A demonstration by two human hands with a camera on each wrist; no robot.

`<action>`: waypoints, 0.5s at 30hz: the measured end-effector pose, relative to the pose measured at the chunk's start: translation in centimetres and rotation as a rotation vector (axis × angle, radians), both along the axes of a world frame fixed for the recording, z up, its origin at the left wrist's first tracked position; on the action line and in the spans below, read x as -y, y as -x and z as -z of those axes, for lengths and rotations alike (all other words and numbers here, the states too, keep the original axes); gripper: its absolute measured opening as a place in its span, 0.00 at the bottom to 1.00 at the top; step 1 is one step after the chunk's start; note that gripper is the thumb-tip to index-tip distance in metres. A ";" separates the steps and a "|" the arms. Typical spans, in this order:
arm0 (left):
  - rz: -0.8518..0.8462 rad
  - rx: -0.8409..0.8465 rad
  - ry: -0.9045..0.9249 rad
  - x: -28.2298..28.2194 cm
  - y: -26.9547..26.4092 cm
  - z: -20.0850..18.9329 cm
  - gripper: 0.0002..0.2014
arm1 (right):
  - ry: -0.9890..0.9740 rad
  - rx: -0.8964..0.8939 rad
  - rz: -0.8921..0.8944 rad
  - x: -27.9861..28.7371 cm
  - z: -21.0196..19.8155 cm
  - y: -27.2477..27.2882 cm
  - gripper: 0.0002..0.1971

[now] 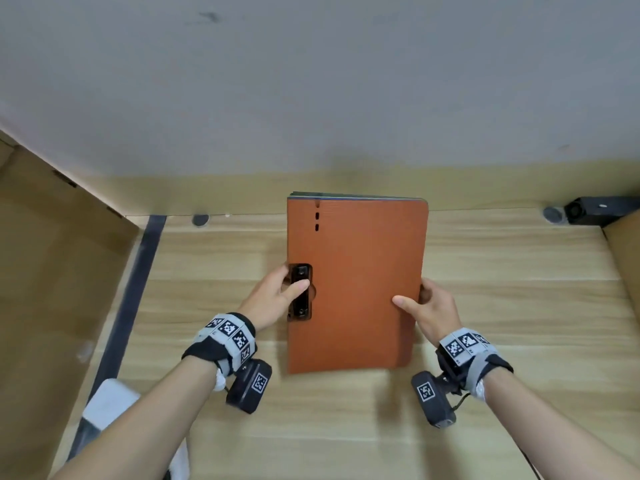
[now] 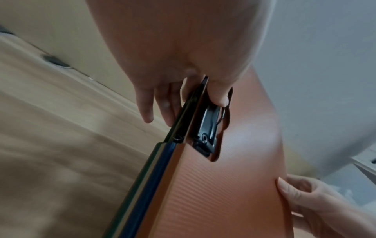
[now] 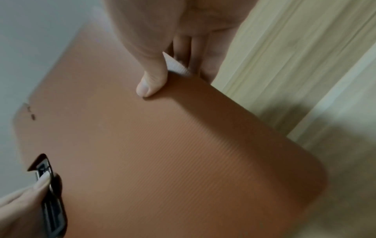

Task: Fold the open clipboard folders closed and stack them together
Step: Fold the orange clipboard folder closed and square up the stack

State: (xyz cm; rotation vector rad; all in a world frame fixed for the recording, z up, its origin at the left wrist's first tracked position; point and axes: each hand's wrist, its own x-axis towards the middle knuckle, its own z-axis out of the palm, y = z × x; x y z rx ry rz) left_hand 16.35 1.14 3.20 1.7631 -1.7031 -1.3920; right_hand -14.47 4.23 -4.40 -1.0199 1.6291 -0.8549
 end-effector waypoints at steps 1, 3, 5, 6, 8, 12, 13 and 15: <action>-0.026 -0.029 -0.018 0.1 -1.0 0.2 0.12 | -0.023 -0.002 -0.014 0.4 0.2 -1.3 0.23; -0.089 -0.068 -0.055 0.0 -3.1 0.8 0.11 | -0.069 -0.027 -0.040 1.2 0.5 -3.9 0.23; -0.164 -0.108 -0.100 -0.3 -5.1 1.5 0.14 | -0.113 -0.052 -0.051 1.8 0.8 -6.4 0.22; -0.190 -0.122 -0.124 -0.4 -6.2 1.9 0.17 | -0.135 -0.058 -0.051 2.1 1.2 -7.6 0.23; -0.223 -0.121 -0.167 -0.6 -8.1 2.3 0.21 | -0.175 -0.061 -0.069 2.6 1.9 -9.8 0.25; -0.290 -0.085 -0.194 -0.5 -12.0 3.0 0.27 | -0.230 -0.118 -0.136 4.1 4.8 -13.8 0.30; -0.309 -0.085 -0.192 -0.2 -13.1 3.3 0.27 | -0.237 -0.143 -0.162 4.6 5.3 -15.1 0.28; -0.358 -0.086 -0.198 0.4 -15.5 4.0 0.26 | -0.234 -0.182 -0.204 5.6 5.6 -18.0 0.24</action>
